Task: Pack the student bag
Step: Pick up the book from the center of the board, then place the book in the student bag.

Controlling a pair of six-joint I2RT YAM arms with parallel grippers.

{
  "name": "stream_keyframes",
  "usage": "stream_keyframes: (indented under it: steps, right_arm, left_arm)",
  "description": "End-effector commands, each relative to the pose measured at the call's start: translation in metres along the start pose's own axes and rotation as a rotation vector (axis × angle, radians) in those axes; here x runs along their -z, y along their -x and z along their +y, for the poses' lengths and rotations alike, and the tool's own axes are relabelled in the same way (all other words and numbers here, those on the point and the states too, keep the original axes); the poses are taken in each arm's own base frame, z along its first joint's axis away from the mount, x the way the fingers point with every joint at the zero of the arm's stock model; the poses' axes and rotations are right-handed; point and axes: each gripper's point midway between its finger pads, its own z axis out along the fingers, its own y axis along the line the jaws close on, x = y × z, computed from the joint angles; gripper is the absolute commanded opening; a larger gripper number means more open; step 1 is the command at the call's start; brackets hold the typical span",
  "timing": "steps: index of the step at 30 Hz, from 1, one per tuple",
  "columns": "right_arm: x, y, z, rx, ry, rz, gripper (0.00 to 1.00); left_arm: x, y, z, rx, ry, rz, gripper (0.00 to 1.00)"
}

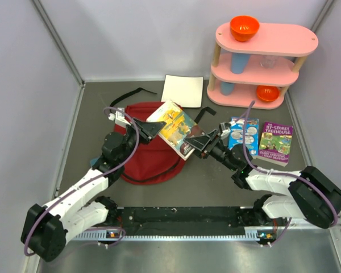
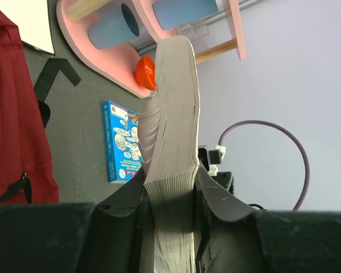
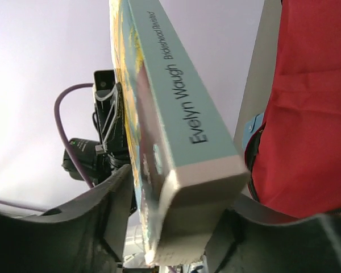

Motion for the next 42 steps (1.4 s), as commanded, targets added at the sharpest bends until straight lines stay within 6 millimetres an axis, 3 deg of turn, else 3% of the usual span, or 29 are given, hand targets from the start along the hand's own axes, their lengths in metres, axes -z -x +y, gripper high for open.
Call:
stream_keyframes:
  steps: [1, 4, 6, 7, 8, 9, 10, 12, 13, 14, 15, 16, 19, 20, 22, 26, 32, 36, 42]
  right_arm:
    - [-0.002, 0.002, 0.058, 0.037, 0.207, -0.016, 0.43]
    - [-0.002, 0.004, 0.055, 0.055, 0.192, -0.030, 0.17]
    - [-0.002, 0.005, 0.054, 0.069, 0.177, -0.037, 0.14]
    - [-0.002, 0.006, 0.052, 0.087, 0.166, -0.038, 0.04]
    - [0.000, 0.007, 0.056, 0.100, 0.170, -0.046, 0.02]
    - [0.000, 0.009, 0.055, 0.114, 0.155, -0.057, 0.01]
    - [0.001, 0.010, 0.043, 0.136, 0.094, -0.059, 0.00]
    - [0.007, 0.017, 0.047, 0.175, 0.060, -0.099, 0.00]
    - [0.011, 0.019, 0.019, 0.207, -0.070, -0.097, 0.00]
    - [0.014, 0.029, 0.014, 0.228, -0.125, -0.147, 0.00]
    - [0.024, 0.037, 0.026, 0.281, -0.120, -0.185, 0.00]
    - [0.034, 0.039, 0.001, 0.301, -0.242, -0.188, 0.00]
    - [0.066, 0.067, -0.002, 0.345, -0.378, -0.328, 0.00]
    - [0.080, 0.075, -0.017, 0.371, -0.474, -0.366, 0.00]
    - [0.096, 0.081, -0.010, 0.389, -0.474, -0.405, 0.00]
    - [0.118, 0.082, -0.017, 0.398, -0.535, -0.413, 0.00]
    - [0.129, 0.078, -0.026, 0.371, -0.556, -0.411, 0.00]
    - [0.129, 0.077, -0.033, 0.337, -0.567, -0.420, 0.00]
    - [0.124, 0.077, -0.030, 0.371, -0.584, -0.395, 0.00]
  left_arm:
    - [0.002, 0.011, -0.033, 0.005, -0.129, -0.043, 0.00]
    - [0.002, 0.006, -0.028, -0.007, -0.108, -0.020, 0.00]
    - [0.002, 0.006, -0.026, -0.051, -0.093, -0.010, 0.01]
    - [0.003, 0.000, -0.015, -0.074, -0.046, 0.016, 0.09]
    - [0.005, 0.000, -0.009, -0.148, -0.020, 0.023, 0.19]
    - [0.006, 0.003, -0.011, -0.188, -0.002, 0.026, 0.45]
    - [0.008, 0.005, -0.006, -0.224, 0.034, 0.026, 0.61]
    - [0.018, 0.005, 0.010, -0.335, 0.123, 0.061, 0.89]
    - [0.022, 0.009, 0.019, -0.373, 0.174, 0.051, 0.96]
    - [0.031, 0.010, 0.028, -0.444, 0.219, 0.065, 0.98]
    - [0.038, 0.009, 0.039, -0.477, 0.268, 0.088, 0.98]
    - [0.043, 0.009, 0.046, -0.511, 0.301, 0.102, 0.98]
    - [0.058, 0.010, 0.067, -0.632, 0.394, 0.165, 0.98]
    - [0.060, 0.006, 0.072, -0.671, 0.404, 0.208, 0.98]
    - [0.066, -0.008, 0.082, -0.688, 0.420, 0.308, 0.98]
    - [0.067, -0.035, 0.089, -0.771, 0.401, 0.465, 0.98]
    - [0.079, -0.066, 0.098, -0.933, 0.440, 0.702, 0.99]
    - [0.086, -0.091, 0.093, -0.926, 0.342, 0.825, 0.98]
    - [0.096, -0.110, 0.107, -0.896, 0.336, 0.938, 0.93]
